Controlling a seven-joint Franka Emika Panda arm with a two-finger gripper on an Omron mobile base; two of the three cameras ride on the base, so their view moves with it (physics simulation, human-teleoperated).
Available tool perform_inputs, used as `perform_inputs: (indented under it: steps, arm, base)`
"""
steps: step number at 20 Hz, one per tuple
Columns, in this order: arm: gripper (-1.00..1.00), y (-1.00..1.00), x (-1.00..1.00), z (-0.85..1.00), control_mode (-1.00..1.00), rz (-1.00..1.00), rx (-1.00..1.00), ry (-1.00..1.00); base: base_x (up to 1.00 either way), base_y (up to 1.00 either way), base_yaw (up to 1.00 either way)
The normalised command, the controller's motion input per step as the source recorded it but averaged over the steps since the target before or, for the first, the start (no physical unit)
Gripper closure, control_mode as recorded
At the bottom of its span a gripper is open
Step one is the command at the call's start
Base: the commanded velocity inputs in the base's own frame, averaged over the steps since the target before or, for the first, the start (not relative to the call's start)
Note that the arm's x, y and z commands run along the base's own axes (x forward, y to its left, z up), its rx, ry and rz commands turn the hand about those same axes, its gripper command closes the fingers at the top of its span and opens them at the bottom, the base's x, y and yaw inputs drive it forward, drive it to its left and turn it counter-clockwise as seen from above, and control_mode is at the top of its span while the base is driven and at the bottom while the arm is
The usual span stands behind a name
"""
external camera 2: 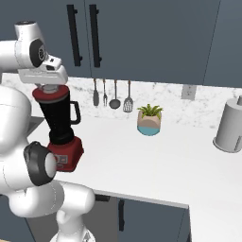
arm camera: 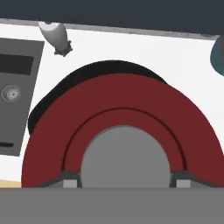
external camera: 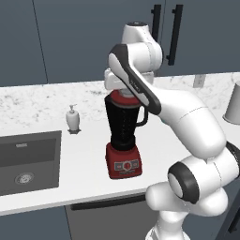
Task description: Close the lid blender by securely placing the lid on top.
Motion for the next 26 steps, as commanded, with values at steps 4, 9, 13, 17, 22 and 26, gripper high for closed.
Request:
perform_inputs:
  steps: [4, 9, 13, 17, 22, 26]
  arm:
    - [1.00, 0.01, 0.26, 0.00, -1.00, 0.00, 0.00, 0.00]
    - [1.00, 0.04, 0.27, 0.00, -1.00, -0.01, 0.00, 0.00]
    - [1.00, 0.06, 0.26, 0.00, -1.00, -0.01, 0.00, 0.00]
    - [1.00, 0.06, 0.24, 0.00, -1.00, -0.01, 0.00, 0.00]
    - [1.00, 0.07, 0.21, 0.00, -1.00, -0.01, 0.00, -0.01]
    - [1.00, 0.07, 0.19, 0.00, -1.00, -0.01, 0.00, -0.02]
  base:
    - [0.00, 0.00, 0.00]
    - [0.00, 0.00, 0.00]
    - [0.00, 0.00, 0.00]
    - [0.00, 0.00, 0.00]
    - [0.00, 0.00, 0.00]
    - [0.00, 0.00, 0.00]
